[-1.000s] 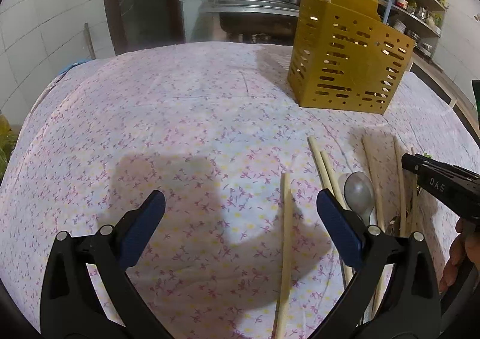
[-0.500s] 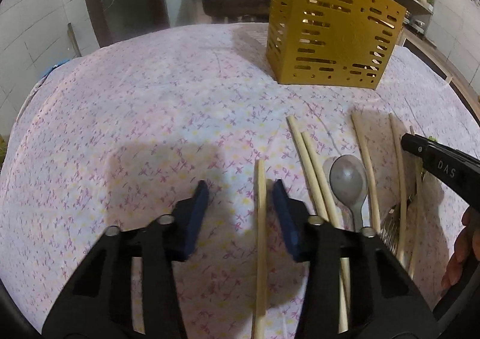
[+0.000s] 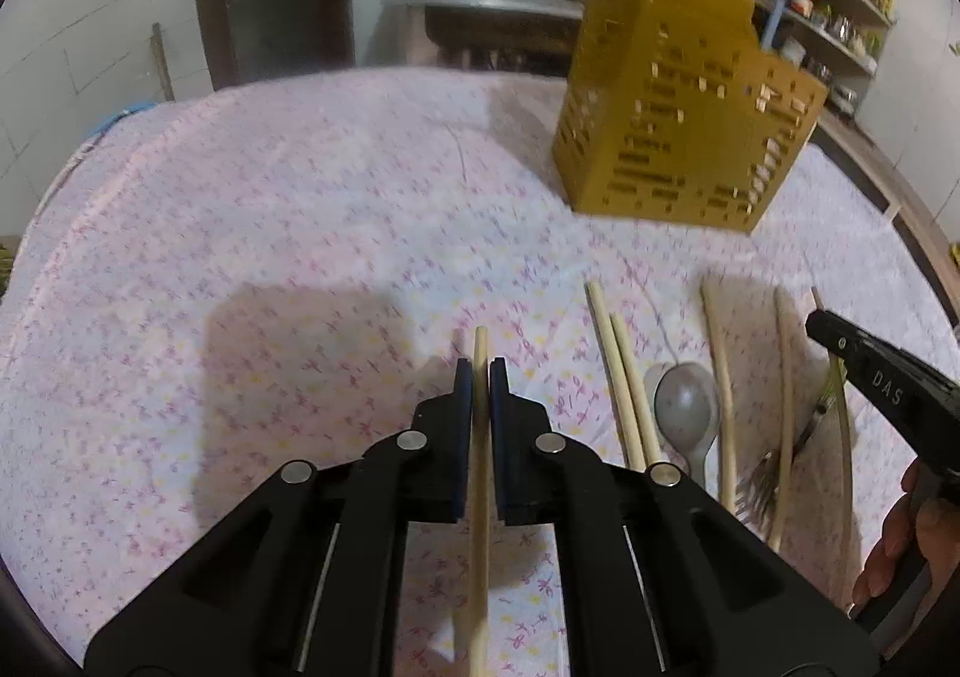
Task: Organize utensils
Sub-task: 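Carry both held chopsticks up over the yellow holder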
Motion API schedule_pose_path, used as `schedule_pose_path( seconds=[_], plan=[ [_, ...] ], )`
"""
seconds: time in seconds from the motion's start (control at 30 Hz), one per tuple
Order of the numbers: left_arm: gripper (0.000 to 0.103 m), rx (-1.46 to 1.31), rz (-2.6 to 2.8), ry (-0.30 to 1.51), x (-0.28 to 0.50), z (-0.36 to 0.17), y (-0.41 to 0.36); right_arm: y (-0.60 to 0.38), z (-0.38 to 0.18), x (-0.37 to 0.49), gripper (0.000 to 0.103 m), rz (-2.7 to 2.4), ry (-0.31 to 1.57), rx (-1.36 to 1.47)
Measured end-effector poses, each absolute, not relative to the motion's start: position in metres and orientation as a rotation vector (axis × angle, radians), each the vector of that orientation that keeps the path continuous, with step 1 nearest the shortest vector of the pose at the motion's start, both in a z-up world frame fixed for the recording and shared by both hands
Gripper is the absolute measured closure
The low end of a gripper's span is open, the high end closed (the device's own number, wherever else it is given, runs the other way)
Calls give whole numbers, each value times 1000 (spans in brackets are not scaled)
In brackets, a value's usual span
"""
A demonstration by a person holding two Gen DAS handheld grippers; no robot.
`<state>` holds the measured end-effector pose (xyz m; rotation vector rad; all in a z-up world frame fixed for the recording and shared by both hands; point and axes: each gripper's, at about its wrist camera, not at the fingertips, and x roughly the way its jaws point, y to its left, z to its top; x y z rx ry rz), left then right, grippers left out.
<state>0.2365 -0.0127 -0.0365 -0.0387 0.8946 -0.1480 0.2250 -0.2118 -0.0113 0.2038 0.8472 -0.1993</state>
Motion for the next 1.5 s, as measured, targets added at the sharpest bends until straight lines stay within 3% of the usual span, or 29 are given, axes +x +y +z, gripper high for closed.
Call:
schedule_pose_path(
  seconds=[0.57,1.5],
  plan=[
    [99,-118,-94,567,176,60,18,-220,59,190,97,-161,600,146],
    [99,-150,-143,456,154,90,16,-219,102,146,97,-120,422,61]
  ],
)
